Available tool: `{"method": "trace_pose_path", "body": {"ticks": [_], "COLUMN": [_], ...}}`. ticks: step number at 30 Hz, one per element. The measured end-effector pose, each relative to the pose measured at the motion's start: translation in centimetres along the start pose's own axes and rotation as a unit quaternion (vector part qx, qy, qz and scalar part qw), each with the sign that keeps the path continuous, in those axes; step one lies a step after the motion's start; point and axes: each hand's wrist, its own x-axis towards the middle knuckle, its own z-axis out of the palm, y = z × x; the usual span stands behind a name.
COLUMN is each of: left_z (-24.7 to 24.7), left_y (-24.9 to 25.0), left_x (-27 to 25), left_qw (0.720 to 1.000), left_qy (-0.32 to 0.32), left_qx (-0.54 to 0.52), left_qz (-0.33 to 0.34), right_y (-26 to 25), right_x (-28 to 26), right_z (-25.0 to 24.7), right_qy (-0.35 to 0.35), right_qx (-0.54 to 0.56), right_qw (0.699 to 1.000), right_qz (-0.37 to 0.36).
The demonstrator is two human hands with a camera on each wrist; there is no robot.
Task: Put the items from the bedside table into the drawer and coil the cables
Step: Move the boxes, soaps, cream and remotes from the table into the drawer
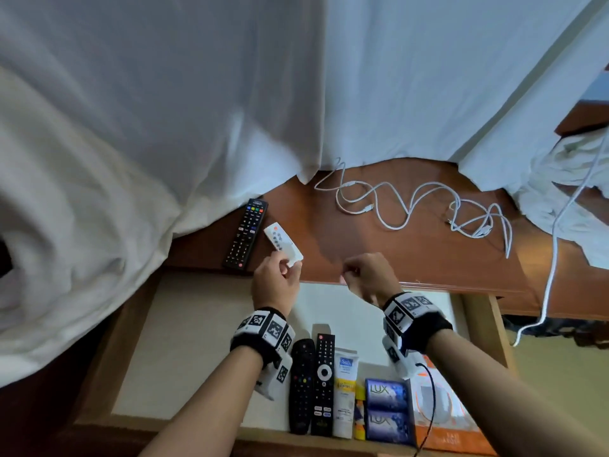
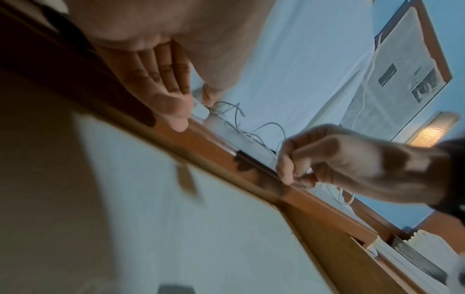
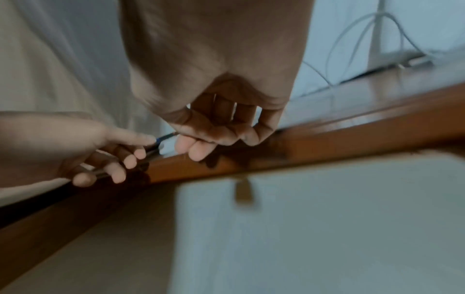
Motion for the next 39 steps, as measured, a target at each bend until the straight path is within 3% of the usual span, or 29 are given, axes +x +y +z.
{"method": "trace_pose_path", "body": {"ticks": [3, 7, 14, 20, 24, 26, 32, 36, 39], "left_z": [0.2, 0.5, -0.9, -1.8, -2.1, -2.2, -2.7, -3.2, -3.7], "left_y": [0.7, 0.3, -1.3, -2.1, -2.2, -2.3, -1.8, -1.5, -1.8], "left_x": [1.2, 1.7, 2.2, 2.6, 2.6, 2.5, 2.4, 2.3, 1.7], "left_qw": [0.998, 0.986, 0.989, 0.989, 0.989, 0.990, 0.987, 0.990, 0.992], "left_qy": [-0.043, -0.107, -0.074, -0.065, -0.057, -0.053, -0.051, -0.058, -0.065], "left_qx": [0.054, 0.130, 0.128, 0.132, 0.134, 0.131, 0.151, 0.125, 0.111], "left_qz": [0.011, 0.004, -0.001, -0.013, -0.013, -0.014, -0.016, -0.037, -0.019], "right_y": [-2.0, -4.8, -11.1, -12.3, -11.7, -11.0, -7.9, -5.0, -3.1], "right_x": [3.4, 8.1, 13.7, 14.9, 14.7, 14.5, 12.8, 10.5, 7.3], "right_z": [-1.8, -1.0, 0.9, 2.6, 2.4, 1.7, -0.6, -0.7, -0.9], "right_qy": [0.035, -0.006, -0.123, -0.141, -0.064, -0.058, -0.057, -0.095, -0.082], "right_qx": [-0.031, -0.134, -0.279, -0.405, -0.365, -0.334, -0.242, -0.216, -0.128], "right_qw": [0.998, 0.979, 0.920, 0.865, 0.888, 0.906, 0.962, 0.971, 0.988], "right_qz": [-0.052, -0.156, -0.244, -0.260, -0.274, -0.253, -0.109, -0.030, 0.012]}}
